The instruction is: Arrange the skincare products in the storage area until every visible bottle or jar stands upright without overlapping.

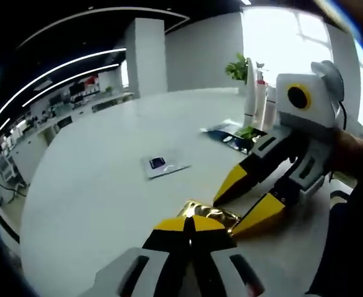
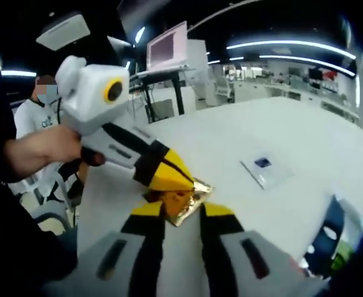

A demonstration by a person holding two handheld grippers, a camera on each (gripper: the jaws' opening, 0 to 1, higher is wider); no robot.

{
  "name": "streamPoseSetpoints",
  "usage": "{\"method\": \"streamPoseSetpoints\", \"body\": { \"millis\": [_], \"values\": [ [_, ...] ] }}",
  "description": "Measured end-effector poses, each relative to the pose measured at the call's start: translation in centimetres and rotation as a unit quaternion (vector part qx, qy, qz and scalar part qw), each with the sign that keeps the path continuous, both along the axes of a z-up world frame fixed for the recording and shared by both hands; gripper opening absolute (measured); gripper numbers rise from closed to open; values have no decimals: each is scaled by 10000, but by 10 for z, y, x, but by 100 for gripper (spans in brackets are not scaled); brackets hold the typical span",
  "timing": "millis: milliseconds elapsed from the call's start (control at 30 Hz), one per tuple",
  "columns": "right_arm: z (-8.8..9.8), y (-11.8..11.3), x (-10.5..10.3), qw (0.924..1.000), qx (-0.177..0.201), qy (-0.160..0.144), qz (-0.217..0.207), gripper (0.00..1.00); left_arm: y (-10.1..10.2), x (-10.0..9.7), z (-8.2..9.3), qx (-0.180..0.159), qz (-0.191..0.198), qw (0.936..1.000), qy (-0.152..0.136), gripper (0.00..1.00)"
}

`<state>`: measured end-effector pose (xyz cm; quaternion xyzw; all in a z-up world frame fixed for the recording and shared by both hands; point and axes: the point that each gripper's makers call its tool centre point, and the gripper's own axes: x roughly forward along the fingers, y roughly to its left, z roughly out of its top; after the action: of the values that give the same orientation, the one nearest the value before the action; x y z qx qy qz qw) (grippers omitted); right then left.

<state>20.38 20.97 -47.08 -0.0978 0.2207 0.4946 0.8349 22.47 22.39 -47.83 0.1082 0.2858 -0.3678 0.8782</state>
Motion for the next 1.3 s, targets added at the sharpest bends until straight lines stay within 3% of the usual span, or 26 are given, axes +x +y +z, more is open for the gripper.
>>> {"method": "streamPoseSetpoints", "body": {
  "millis": [333, 1300],
  "values": [
    [-2, 2, -4, 9992, -247, -285, 149, 29, 0, -1, 0, -40, 23, 10000, 27, 0],
    [-3, 11, -1, 9984, -369, -425, 29, 24, 4, -1, 0, -169, 190, 9997, 17, 0]
  ]
}}
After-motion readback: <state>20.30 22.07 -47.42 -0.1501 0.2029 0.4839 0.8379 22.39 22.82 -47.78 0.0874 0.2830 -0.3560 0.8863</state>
